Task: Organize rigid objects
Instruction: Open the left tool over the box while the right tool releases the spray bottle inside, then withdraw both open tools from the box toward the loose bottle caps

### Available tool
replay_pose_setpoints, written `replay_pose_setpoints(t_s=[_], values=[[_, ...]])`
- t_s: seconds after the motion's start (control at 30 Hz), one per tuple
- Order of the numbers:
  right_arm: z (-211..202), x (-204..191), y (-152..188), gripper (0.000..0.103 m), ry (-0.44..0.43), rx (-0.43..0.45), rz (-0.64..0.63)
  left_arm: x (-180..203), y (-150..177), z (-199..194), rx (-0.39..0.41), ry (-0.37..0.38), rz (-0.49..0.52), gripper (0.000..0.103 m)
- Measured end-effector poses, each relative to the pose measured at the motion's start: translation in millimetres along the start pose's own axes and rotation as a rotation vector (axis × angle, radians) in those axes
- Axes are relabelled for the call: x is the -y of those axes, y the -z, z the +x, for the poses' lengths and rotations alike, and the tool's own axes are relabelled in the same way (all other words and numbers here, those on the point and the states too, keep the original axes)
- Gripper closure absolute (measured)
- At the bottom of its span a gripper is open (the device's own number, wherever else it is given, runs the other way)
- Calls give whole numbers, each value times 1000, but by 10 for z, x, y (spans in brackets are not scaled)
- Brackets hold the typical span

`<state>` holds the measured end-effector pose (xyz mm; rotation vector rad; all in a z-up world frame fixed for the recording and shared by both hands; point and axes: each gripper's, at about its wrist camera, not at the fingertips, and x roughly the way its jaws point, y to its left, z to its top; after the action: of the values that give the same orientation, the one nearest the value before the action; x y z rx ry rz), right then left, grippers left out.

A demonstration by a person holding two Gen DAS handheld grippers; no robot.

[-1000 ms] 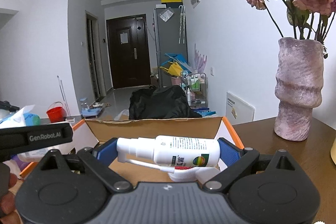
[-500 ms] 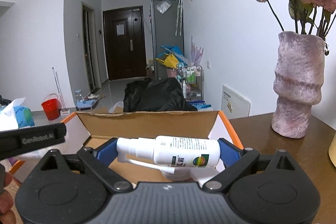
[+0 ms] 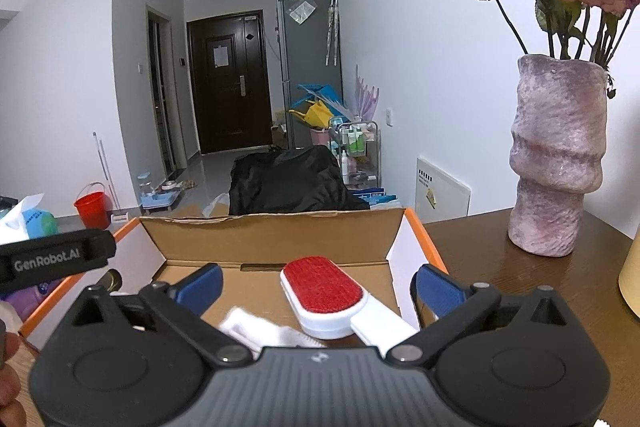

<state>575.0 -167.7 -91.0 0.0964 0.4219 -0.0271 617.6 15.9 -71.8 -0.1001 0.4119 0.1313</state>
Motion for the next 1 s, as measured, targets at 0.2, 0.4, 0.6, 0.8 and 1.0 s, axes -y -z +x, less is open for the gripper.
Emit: replay_pose_setpoints(t_s=[0.2, 0.4, 0.6, 0.8, 1.0], values=[[-92, -14, -31, 0, -10, 12, -4, -73, -28, -99, 5, -7, -7, 0], [-260, 3, -74, 0, -12, 24, -7, -100, -36, -252, 20, 6, 5, 0], [-461, 65, -98, 0, -28, 37, -16, -76, 0, -451, 29, 27, 20, 0], [-641, 158, -90, 0, -44, 49, -29, -34, 81, -668, 40, 55, 46, 0], [-828, 271, -42, 0, -38, 70, -40, 0, 199, -851, 47, 56, 76, 0]])
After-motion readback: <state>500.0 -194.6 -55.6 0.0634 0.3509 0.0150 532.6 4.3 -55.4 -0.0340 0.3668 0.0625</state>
